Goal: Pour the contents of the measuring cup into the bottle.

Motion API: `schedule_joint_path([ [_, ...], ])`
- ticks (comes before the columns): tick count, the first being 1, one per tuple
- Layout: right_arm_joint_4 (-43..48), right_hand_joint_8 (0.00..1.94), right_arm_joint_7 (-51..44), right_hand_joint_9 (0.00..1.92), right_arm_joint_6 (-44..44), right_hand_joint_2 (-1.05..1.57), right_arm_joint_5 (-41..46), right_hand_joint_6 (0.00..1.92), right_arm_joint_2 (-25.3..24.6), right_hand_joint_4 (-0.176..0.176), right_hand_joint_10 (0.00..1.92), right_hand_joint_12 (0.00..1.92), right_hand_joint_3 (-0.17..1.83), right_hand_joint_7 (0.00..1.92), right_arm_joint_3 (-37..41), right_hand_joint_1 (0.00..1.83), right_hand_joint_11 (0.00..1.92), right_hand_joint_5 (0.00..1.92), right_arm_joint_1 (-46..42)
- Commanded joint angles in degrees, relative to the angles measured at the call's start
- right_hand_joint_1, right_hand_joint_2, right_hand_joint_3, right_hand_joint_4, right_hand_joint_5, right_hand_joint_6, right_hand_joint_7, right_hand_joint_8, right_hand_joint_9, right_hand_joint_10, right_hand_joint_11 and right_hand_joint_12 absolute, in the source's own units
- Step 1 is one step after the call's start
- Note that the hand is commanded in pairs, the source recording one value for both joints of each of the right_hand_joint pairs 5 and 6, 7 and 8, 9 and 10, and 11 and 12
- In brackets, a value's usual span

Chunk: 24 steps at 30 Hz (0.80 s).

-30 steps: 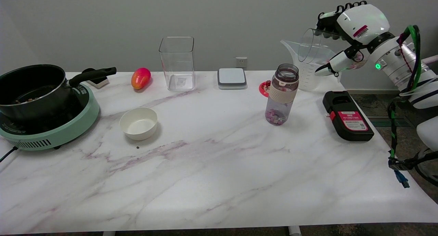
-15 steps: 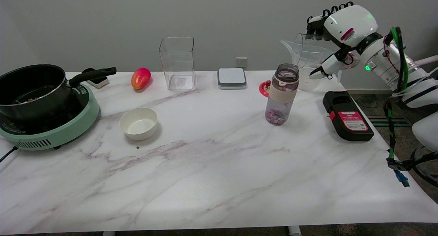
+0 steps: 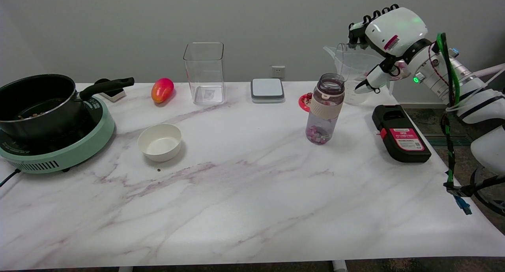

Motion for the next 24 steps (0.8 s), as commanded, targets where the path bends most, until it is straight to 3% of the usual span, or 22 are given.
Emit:
schedule_joint_path([
  [1, 1.7, 1.54, 0.0, 1.46, -2.74, 0.52, -6.77, 1.43, 1.3, 0.0, 1.46, 1.25, 1.11, 1.54, -0.7, 1.51, 1.25, 1.43, 1.12],
  [24, 0.47, 1.53, 1.96, 1.46, -2.63, 0.48, -11.32, 1.45, 2.3, 0.0, 1.46, 1.24, 1.14, 1.53, -1.42, 1.5, 1.24, 1.45, 1.8],
])
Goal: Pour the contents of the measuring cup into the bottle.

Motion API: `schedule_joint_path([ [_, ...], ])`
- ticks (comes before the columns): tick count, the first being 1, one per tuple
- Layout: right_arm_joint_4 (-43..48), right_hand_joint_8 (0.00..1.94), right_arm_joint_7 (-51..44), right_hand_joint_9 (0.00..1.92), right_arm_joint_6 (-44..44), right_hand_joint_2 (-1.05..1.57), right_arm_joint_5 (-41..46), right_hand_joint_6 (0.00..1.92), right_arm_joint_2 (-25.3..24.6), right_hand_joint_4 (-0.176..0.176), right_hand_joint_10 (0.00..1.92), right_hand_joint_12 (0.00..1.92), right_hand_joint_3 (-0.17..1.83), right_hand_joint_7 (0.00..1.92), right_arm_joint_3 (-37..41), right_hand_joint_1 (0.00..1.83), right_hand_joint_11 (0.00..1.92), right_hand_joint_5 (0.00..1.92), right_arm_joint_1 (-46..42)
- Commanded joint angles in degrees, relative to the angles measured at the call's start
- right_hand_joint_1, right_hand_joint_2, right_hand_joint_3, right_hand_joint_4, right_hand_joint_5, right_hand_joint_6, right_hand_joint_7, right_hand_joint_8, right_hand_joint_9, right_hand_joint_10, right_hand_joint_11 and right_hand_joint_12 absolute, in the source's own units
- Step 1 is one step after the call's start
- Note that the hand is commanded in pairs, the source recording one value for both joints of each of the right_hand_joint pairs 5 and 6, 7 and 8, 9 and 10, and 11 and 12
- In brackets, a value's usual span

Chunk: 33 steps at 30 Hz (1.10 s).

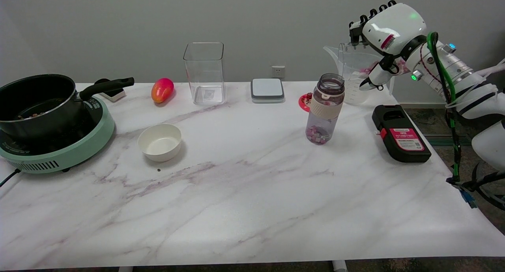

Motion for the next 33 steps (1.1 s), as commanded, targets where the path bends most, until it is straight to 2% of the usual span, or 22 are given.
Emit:
schedule_joint_path([
  [1, -0.52, 1.53, 2.29, 1.46, -0.52, 0.48, -5.02, 1.45, 0.88, 0.0, 1.46, 1.24, 1.14, 1.53, -0.44, 1.5, 1.24, 1.45, 0.55],
  [22, -0.6, 1.53, 3.99, 1.45, -2.56, 0.48, -7.03, 1.45, 1.0, 0.0, 1.45, 1.24, 1.14, 1.53, -1.51, 1.51, 1.24, 1.45, 1.71],
  [33, -3.4, 1.53, 3.99, 1.45, -2.08, 0.48, -7.27, 1.46, 1.96, 0.0, 1.45, 1.23, 1.13, 1.53, -6.93, 1.51, 1.23, 1.46, 8.12],
])
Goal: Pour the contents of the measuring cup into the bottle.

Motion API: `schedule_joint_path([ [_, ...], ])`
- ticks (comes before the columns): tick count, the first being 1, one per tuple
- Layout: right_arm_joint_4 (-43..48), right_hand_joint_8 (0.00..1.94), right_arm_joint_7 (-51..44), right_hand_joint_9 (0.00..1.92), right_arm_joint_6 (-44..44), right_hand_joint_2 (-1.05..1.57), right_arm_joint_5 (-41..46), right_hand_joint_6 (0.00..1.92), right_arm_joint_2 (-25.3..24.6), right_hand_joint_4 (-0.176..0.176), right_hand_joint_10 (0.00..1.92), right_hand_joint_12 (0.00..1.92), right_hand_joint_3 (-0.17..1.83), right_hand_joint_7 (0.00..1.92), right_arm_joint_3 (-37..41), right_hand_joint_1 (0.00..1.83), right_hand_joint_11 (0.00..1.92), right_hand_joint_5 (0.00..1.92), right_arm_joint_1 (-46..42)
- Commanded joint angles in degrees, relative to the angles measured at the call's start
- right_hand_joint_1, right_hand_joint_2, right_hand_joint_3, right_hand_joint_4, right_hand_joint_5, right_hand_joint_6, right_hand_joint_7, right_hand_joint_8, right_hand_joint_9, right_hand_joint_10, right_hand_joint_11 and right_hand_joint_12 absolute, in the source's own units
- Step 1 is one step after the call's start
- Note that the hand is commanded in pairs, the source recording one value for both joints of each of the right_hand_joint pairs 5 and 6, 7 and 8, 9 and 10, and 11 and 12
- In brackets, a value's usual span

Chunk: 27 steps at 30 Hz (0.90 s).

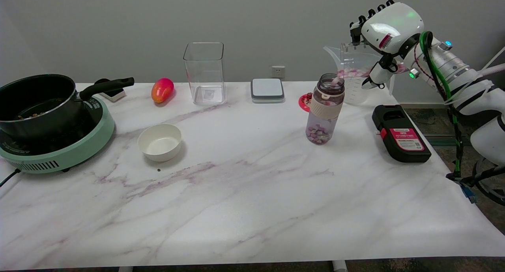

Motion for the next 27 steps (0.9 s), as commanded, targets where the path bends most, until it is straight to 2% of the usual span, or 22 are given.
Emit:
schedule_joint_path([
  [1, -2.73, 1.53, 0.4, 1.45, -0.06, 0.48, -0.98, 1.46, 1.0, 0.0, 1.45, 1.23, 1.13, 1.53, -5.33, 1.51, 1.23, 1.46, 6.29],
  [6, -3.37, 1.53, 0.56, 1.44, -0.01, 0.49, -0.98, 1.46, 1.13, 0.0, 1.44, 1.23, 1.12, 1.53, -7.03, 1.5, 1.23, 1.46, 7.83],
  [27, -2.77, 1.54, 0.88, 1.45, -0.01, 0.55, -2.58, 1.49, 0.49, 0.0, 1.45, 1.24, 1.07, 1.54, -5.83, 1.48, 1.24, 1.49, 6.67],
])
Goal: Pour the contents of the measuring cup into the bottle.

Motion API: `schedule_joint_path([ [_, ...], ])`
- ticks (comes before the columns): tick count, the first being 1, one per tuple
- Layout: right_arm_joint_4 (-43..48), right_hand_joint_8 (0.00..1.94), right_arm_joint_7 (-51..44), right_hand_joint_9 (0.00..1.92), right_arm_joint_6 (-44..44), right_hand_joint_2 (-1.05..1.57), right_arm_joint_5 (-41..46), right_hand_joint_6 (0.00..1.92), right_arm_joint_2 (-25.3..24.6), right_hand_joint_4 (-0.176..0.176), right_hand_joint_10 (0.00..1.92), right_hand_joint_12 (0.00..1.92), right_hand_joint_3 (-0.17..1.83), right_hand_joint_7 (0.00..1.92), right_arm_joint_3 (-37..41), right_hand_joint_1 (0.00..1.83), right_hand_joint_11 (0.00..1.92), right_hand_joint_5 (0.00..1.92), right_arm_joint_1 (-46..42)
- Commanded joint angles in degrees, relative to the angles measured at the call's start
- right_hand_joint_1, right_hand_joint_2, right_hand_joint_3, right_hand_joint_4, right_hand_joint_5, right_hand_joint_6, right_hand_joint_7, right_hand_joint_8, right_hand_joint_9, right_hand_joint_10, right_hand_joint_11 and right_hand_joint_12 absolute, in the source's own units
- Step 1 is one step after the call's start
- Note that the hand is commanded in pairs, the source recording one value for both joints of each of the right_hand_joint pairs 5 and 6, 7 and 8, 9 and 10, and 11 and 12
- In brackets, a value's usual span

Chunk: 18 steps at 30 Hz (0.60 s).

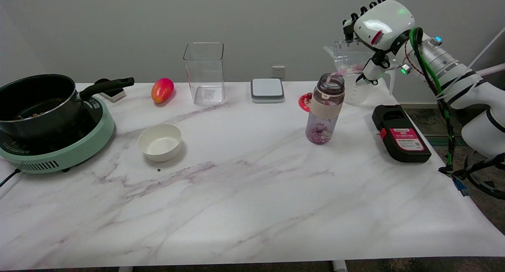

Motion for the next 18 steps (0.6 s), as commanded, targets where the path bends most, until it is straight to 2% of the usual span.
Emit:
schedule_joint_path([
  [1, -0.39, 1.54, 0.23, 1.45, 0.44, 0.56, -1.66, 1.49, -0.14, 0.0, 1.45, 1.24, 1.06, 1.54, -0.38, 1.48, 1.24, 1.49, 0.92],
  [18, 0.05, 1.54, 0.23, 1.45, 0.72, 0.57, -1.66, 1.49, -0.22, 0.0, 1.45, 1.23, 1.04, 1.54, 0.54, 1.48, 1.23, 1.49, 0.08],
])
